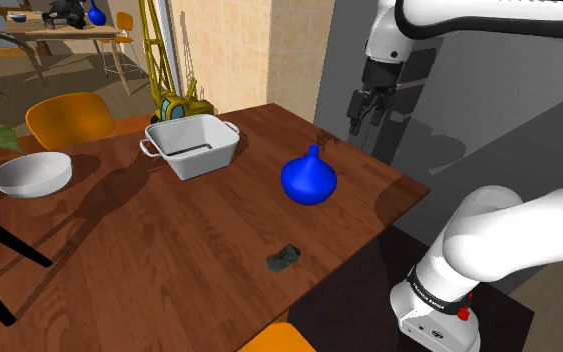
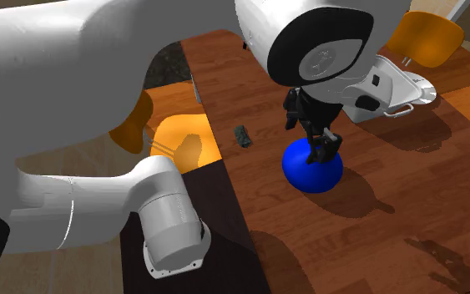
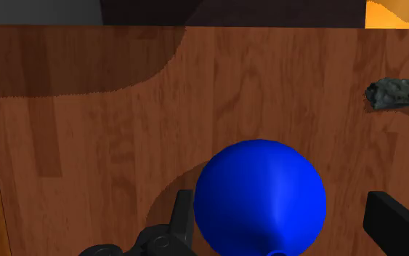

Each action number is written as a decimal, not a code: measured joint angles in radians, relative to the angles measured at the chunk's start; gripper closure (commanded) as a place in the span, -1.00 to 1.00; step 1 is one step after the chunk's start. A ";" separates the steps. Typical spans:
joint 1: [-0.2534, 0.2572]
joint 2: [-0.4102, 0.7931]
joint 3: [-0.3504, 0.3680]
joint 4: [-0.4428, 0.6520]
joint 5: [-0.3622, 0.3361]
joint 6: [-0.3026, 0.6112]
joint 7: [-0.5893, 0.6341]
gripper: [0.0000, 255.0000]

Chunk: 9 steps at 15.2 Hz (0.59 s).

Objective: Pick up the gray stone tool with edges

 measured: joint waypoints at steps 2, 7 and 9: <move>0.010 0.007 0.000 -0.009 0.002 0.014 -0.015 -1.00; 0.100 0.085 0.000 -0.060 0.019 0.139 -0.164 -1.00; 0.140 0.109 0.004 -0.097 0.029 0.197 -0.229 -1.00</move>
